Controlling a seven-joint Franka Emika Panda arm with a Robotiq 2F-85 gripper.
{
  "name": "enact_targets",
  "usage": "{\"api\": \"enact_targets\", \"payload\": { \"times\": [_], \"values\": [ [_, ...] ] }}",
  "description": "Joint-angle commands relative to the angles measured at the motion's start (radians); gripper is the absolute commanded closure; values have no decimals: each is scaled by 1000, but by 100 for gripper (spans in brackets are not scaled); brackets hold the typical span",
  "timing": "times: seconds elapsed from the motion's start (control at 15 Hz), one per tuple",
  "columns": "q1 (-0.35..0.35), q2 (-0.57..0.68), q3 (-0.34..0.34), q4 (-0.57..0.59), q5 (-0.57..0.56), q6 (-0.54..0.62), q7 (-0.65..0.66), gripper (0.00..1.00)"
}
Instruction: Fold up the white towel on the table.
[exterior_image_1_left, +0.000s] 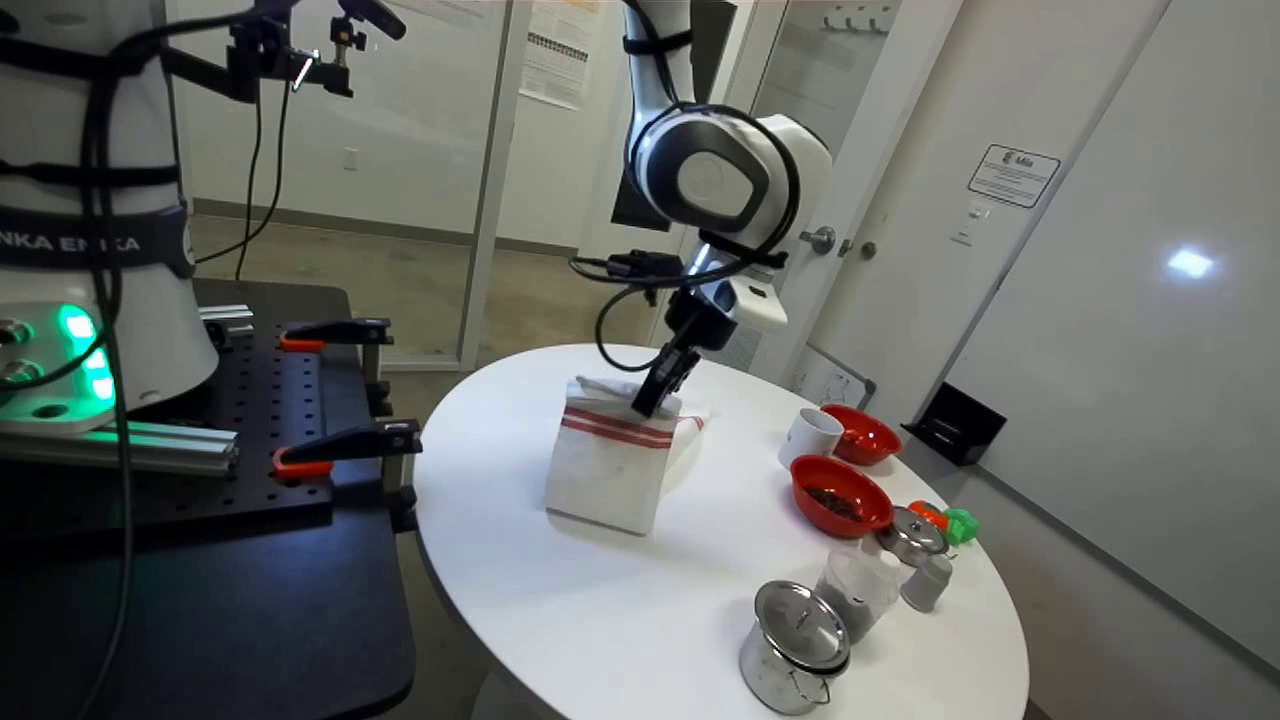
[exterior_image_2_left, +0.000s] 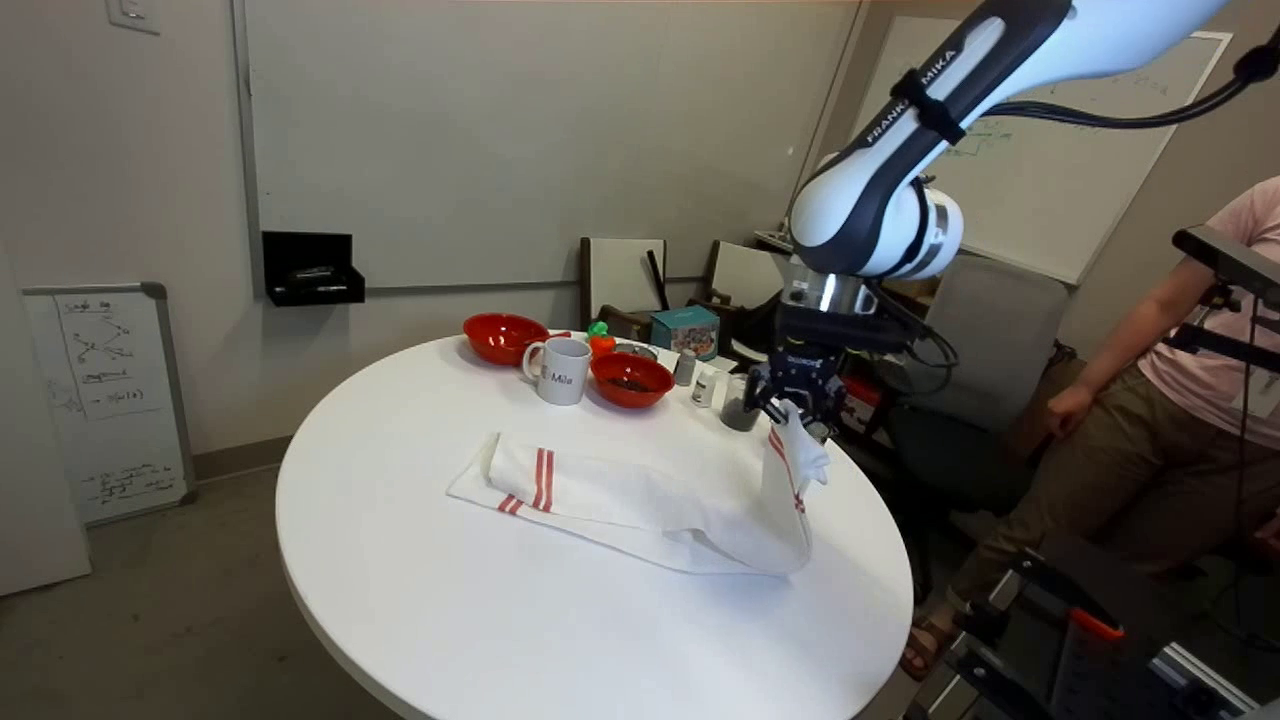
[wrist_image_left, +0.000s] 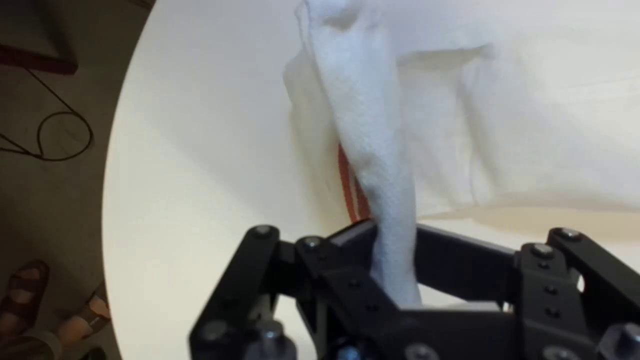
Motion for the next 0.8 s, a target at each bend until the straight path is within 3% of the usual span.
{"api": "enact_targets", "payload": {
  "times": [0.0,0.73],
  "values": [
    [42,68,13,174,-82,-145,16,100],
    [121,258,97,551,-132,-364,17,100]
  ]
}}
